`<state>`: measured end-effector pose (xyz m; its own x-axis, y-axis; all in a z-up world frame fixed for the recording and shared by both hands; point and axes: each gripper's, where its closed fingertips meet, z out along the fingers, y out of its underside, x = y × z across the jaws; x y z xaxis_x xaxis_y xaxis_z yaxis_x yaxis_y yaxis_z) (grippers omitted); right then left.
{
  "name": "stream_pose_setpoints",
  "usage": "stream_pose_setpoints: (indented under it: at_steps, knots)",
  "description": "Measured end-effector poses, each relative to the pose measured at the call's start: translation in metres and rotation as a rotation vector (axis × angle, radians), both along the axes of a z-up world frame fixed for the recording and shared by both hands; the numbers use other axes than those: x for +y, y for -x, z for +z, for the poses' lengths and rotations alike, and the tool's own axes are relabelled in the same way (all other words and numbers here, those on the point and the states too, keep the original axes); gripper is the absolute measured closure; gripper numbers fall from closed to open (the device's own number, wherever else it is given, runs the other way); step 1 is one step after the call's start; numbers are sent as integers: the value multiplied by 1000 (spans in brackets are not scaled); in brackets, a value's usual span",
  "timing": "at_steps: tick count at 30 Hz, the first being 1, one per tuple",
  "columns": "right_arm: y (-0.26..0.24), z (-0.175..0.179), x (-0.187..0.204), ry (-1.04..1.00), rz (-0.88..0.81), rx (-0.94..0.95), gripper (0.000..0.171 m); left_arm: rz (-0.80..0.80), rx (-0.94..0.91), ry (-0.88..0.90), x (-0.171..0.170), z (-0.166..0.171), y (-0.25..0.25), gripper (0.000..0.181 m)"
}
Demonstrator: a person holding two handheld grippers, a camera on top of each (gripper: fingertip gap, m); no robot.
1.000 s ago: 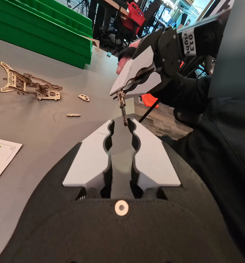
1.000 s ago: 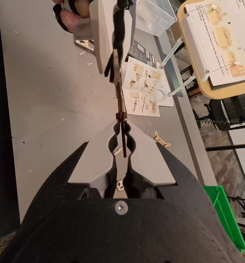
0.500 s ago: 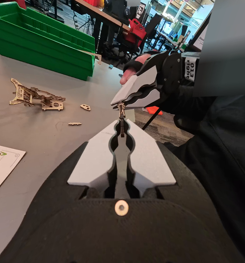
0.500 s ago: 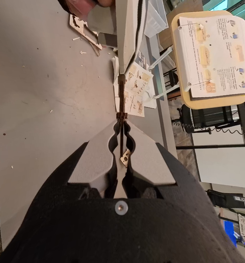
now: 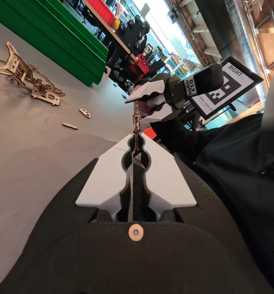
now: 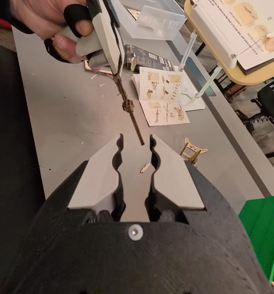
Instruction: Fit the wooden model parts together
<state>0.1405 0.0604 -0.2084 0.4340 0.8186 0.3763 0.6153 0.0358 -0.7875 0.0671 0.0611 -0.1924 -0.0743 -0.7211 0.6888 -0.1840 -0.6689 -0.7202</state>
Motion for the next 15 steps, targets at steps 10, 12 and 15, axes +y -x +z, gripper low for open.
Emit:
stream_pose_setpoints:
  at_steps: [10, 12, 15]
  knots:
    - [17, 30, -28, 233, 137, 380, 142, 17, 29, -630, -25, 33, 1, 179]
    - [21, 37, -34, 262, 175, 435, 145, 12, 39, -712, -30, 36, 1, 179]
    - [26, 46, -41, 287, 211, 496, 151, 8, 64, -812, -36, 37, -1, 179]
